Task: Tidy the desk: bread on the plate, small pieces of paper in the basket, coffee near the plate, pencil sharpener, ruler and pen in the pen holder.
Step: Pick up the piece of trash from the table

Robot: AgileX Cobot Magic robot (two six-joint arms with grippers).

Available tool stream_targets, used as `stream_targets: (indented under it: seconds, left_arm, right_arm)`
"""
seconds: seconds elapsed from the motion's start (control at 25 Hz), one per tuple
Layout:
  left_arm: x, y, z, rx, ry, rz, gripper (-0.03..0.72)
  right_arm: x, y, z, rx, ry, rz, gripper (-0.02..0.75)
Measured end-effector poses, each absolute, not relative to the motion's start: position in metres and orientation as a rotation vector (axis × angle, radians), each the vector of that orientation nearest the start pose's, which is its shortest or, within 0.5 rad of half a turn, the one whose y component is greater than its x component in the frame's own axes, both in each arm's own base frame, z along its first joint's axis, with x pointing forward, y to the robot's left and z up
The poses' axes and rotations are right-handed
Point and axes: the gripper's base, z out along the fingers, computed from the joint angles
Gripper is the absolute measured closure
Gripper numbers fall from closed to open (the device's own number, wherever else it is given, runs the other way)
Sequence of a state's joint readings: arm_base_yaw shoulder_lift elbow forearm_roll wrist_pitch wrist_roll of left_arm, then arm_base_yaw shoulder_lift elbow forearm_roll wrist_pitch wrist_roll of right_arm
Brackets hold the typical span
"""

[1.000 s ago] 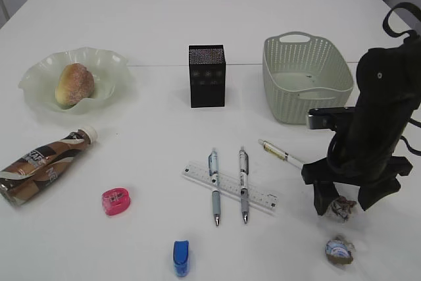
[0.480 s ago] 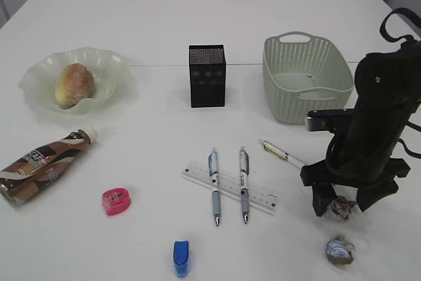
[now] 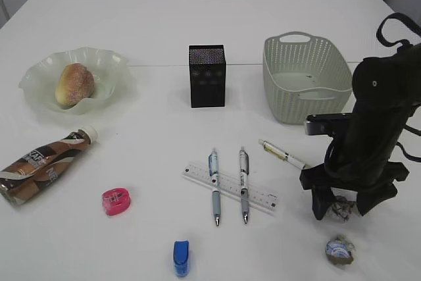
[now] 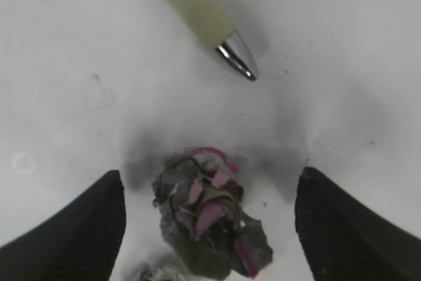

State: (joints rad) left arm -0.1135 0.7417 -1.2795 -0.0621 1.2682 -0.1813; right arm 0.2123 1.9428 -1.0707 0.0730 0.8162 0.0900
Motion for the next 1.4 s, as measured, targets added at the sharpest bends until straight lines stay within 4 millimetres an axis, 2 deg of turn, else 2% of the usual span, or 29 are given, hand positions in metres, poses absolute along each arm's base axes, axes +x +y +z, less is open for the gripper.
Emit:
stream_targets:
  seconds: [0.04,0.48,0.64,0.92,1.0,1.2,1.4]
  left_arm:
    - [0.080,-0.015,0.452,-0.063,2.222,-0.239,0.181]
    - [0.080,-0.015,0.452,-0.063,2.222,-0.242,0.181]
    - [0.080,-0.015,0.452,-0.062,2.222,-0.247,0.181]
    - [0.080,-0.016,0.452,-0.059,2.223,-0.263,0.182]
    - [0.080,-0.016,0.452,-0.059,2.223,-0.265,0.182]
    - [0.080,-0.016,0.452,-0.059,2.223,-0.265,0.183]
    - [0.080,-0.016,0.452,-0.059,2.223,-0.265,0.183]
  right_arm:
    - [0.320,0.074,0.119,-0.111,3.179,0.077,0.133]
    - [0.320,0.074,0.118,-0.108,3.181,0.079,0.170]
    - [0.320,0.074,0.118,-0.111,3.181,0.079,0.297]
    - [0.320,0.074,0.118,-0.112,3.183,0.079,0.673]
    - [0.320,0.074,0.118,-0.112,3.188,0.078,0.703]
    - [0.315,0.074,0.120,-0.111,3.261,0.074,0.711]
    - [0.316,0.076,0.136,-0.149,3.360,0.084,0.713]
